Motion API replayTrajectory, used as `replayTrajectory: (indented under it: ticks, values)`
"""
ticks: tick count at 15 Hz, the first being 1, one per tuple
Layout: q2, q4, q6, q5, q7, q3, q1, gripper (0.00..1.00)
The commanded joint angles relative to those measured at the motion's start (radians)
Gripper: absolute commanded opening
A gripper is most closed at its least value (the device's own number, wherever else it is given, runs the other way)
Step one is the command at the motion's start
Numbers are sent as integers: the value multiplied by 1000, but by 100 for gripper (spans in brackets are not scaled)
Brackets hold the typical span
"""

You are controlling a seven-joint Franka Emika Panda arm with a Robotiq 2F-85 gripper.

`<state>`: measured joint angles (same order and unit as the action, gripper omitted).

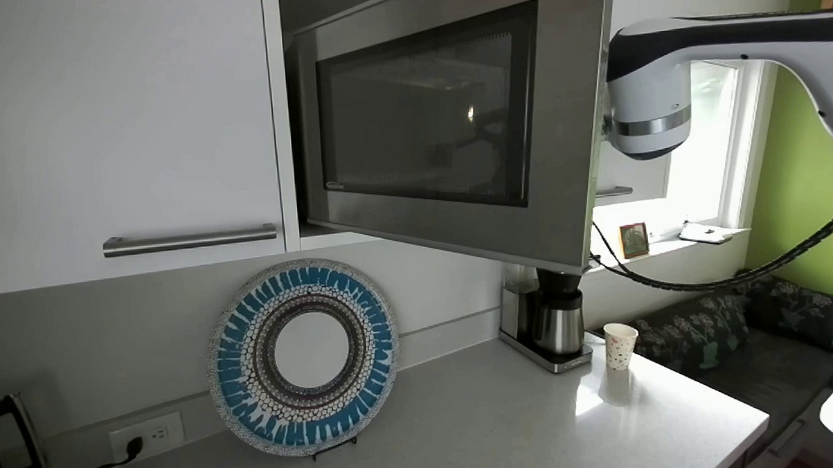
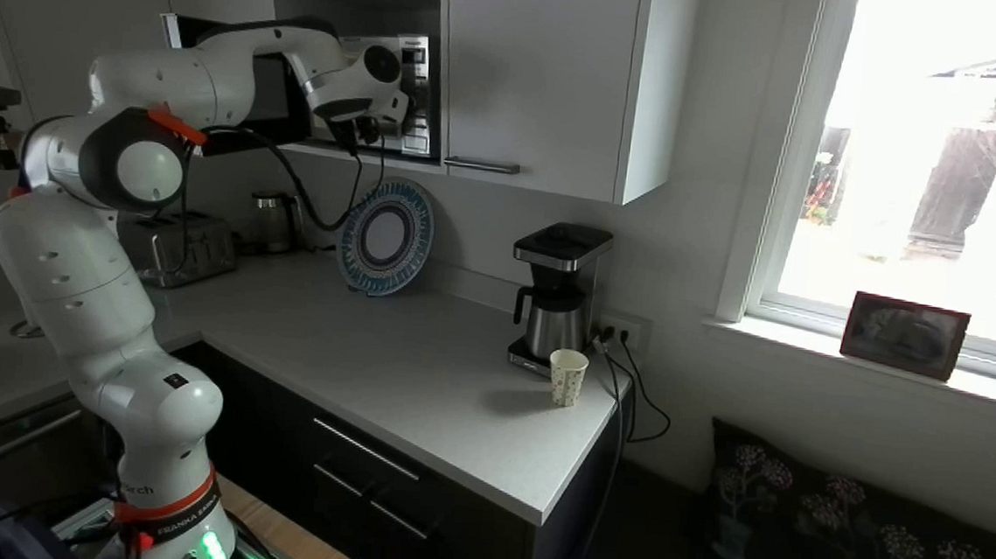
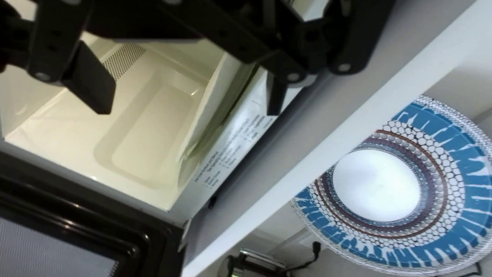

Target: Put the plate in the microwave and then close the microwave door

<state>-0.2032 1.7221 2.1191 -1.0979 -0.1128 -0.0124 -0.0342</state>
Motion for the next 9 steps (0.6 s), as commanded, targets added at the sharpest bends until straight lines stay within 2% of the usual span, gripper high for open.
replayTrajectory:
  ticks: [1, 3, 4, 5, 9]
  values:
    - [-84, 75, -74, 124, -79, 13, 16, 100]
    - [-107, 85, -88, 137, -164, 23, 8, 100]
    - [-116, 103, -14, 18, -254, 38, -11, 100]
    - [-68, 41, -59, 88, -144, 23, 3, 100]
    - [-70, 40, -55, 80, -157, 25, 2, 100]
